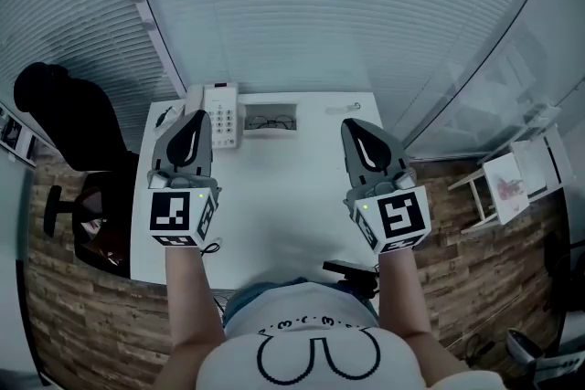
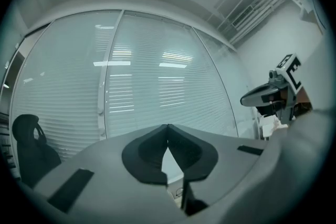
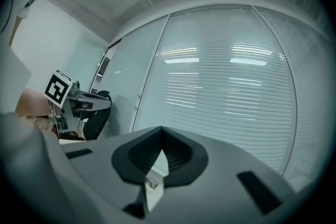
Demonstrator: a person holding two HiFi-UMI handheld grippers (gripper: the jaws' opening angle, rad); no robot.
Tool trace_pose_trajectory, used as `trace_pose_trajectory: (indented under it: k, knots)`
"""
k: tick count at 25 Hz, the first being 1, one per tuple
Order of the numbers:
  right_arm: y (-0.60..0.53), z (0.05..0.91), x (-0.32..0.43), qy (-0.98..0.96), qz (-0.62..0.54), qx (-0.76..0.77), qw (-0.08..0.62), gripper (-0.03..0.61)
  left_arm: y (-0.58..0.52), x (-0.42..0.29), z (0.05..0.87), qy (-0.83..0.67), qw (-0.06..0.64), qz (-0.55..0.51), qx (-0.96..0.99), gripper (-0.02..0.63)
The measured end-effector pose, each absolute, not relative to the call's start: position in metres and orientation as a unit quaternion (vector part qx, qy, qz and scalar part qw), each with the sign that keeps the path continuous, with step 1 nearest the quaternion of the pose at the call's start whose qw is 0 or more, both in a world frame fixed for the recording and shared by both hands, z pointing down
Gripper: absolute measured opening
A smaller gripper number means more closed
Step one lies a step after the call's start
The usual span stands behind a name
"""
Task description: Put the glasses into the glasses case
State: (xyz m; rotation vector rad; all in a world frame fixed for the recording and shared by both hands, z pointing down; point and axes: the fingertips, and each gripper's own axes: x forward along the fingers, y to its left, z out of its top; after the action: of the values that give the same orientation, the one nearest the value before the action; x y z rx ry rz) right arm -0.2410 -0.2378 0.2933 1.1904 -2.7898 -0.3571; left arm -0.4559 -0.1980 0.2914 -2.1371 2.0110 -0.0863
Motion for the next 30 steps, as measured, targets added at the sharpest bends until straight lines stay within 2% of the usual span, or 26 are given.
trace_pose_trajectory:
  k: [10,30]
  knots:
    - [-0.231,0.279,-0.243,-0.908,-0.132,0.396,0.032,0.009,-0.195,-0.443,0.272,0.672,0.132,-0.024,-0.728,0.017]
    - [-0.220,0.280,-0.249,-0.911,-0.119,0.394,0.026,0.009,-0.187,-0.439,0.270,0.660,0.136,-0.016,-0.739,0.017]
